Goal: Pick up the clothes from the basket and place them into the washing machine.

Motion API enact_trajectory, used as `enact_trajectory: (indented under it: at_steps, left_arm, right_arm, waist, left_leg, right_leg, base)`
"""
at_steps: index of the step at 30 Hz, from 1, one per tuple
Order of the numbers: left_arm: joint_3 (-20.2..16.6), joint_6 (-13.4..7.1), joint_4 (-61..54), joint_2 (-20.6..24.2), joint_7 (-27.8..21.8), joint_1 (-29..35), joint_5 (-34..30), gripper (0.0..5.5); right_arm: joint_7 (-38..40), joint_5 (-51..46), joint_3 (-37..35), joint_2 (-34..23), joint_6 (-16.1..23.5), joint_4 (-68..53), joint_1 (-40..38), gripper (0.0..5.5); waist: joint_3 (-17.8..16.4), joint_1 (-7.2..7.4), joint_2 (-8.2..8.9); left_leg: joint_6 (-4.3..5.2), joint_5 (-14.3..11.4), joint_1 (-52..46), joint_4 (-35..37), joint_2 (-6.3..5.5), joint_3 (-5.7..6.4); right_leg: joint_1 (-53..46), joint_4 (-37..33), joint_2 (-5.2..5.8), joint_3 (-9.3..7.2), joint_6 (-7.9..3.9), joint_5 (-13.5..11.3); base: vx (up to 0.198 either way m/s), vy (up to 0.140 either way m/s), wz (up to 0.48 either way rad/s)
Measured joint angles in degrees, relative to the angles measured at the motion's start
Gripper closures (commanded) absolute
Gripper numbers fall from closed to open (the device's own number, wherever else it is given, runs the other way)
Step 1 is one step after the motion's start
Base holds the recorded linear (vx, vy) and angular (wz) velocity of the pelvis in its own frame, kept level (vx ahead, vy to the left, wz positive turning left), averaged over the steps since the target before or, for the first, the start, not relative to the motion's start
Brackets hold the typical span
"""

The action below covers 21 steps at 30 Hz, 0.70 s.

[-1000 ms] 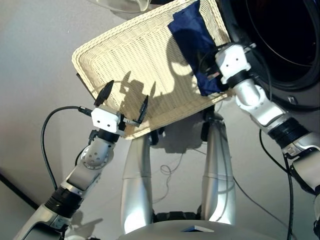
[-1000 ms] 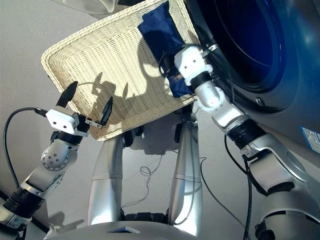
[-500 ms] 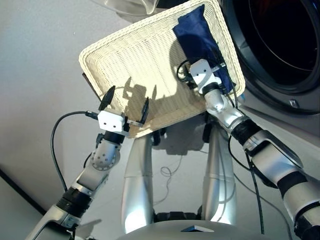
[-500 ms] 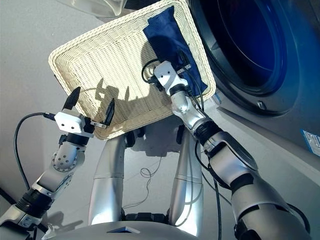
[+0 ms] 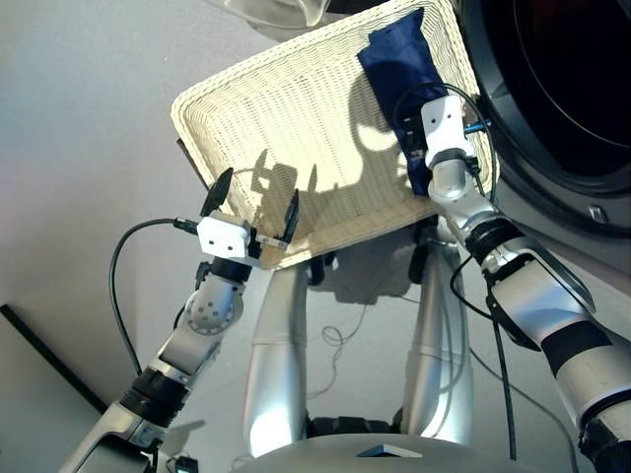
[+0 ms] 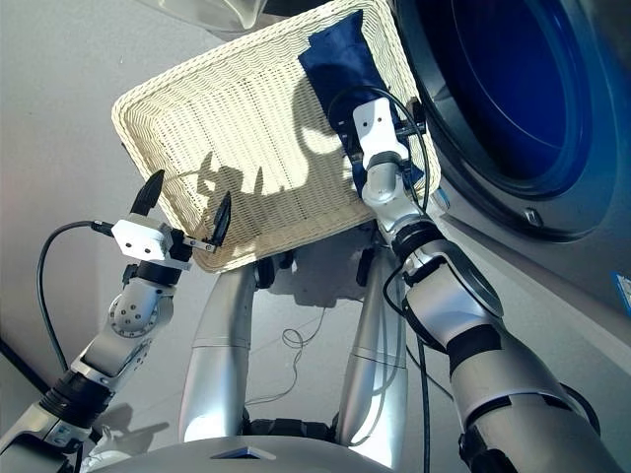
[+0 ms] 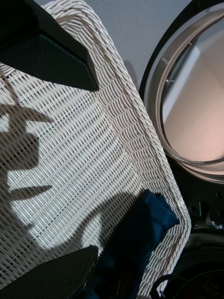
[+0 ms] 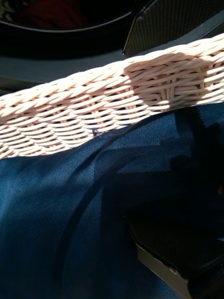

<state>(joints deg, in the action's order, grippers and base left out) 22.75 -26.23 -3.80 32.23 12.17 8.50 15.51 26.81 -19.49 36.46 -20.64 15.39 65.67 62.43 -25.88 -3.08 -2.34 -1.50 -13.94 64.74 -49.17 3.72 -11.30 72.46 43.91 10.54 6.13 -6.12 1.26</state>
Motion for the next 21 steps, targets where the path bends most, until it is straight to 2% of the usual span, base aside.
enact_trajectory:
  at_steps: [7,11,18,21]
  left_arm:
    - [-0.01,0.0,-0.11,-0.07,-2.65,0.25,0.28,0.0]
    - [-0.01,0.0,-0.14,-0.19,-4.49,0.16,1.34,0.0]
    - [-0.01,0.0,-0.13,-0.25,-5.43,0.16,1.43,0.0]
    - [-0.01,0.0,-0.12,-0.5,-4.99,0.14,1.27,0.0]
  right_arm:
    - [-6.85,-9.24,-0.24,-1.05,1.3,-0.11,0.05,0.0]
    - [-9.99,-11.29,-0.1,-2.14,1.43,-0.09,0.08,0.0]
    - [-10.62,-9.84,0.79,-2.64,2.14,0.93,0.44,0.0]
    - [-8.47,-1.54,4.19,-2.52,0.48,1.01,0.37,0.0]
  waist:
    - [-0.01,0.01,0.0]
    - [-0.01,-0.05,0.0]
    - [-0.08,-0.04,-0.01]
    - [-0.13,-0.02,-0.01]
  left_leg:
    - [0.01,0.0,0.23,-0.22,-0.11,0.11]
    - [0.08,-0.04,0.45,-0.61,-0.31,0.53]
    - [0.04,-0.08,1.62,-1.76,-0.39,0.85]
    - [-0.02,-0.11,1.67,-1.8,-0.37,0.91]
  right_leg:
    - [0.3,0.94,0.12,0.02,0.09,0.25]
    - [0.47,1.41,0.42,-0.28,0.17,0.65]
    - [1.34,2.38,0.53,-0.34,0.21,0.72]
    - [1.35,2.37,0.53,-0.42,0.22,0.7]
  base:
    - [0.0,0.0,0.0]
    - [0.0,0.0,0.0]
    - [0.0,0.0,0.0]
    - [0.0,0.0,0.0]
